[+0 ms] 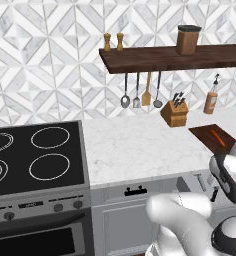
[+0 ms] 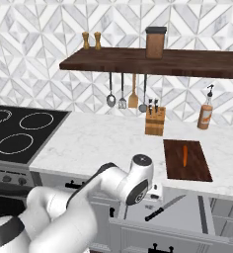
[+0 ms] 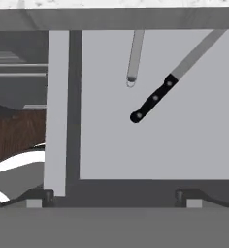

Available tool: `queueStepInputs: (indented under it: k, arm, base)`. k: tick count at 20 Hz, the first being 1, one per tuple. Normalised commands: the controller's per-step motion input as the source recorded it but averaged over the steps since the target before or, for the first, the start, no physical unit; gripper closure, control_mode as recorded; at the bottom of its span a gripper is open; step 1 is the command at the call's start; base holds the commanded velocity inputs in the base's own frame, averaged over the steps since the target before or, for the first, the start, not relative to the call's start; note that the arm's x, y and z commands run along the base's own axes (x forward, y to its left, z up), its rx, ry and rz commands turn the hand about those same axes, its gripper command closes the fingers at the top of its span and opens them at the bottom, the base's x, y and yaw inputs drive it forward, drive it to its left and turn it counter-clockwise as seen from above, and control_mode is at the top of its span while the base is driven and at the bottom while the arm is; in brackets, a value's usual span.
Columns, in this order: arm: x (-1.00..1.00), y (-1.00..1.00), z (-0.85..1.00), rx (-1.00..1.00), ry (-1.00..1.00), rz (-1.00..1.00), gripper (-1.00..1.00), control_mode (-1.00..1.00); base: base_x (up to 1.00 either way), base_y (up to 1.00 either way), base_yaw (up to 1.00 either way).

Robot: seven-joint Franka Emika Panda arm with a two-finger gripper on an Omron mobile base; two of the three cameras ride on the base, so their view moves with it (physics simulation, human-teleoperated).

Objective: Place the appropriate cutting tool for cutting the carrot skin on the cutting board.

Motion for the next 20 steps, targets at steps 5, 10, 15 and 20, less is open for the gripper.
queueStepInputs:
  k: [5,10,15,20]
  arm:
    - [0.03,-0.28,-0.65,0.00,0.03,0.00,-1.00,-1.00]
    - [0.11,-0.20,-0.54,0.00,0.02,0.00,-1.00,-1.00]
    - [0.17,-0.09,-0.51,0.01,0.03,0.00,-1.00,-1.00]
    - [0.01,-0.02,-0.26,0.05,0.09,0.00,-1.00,-1.00]
  base:
    - [0.00,0.00,0.00]
    - [0.00,0.00,0.00]
    - [0.00,0.00,0.00]
    - [0.00,0.00,0.00]
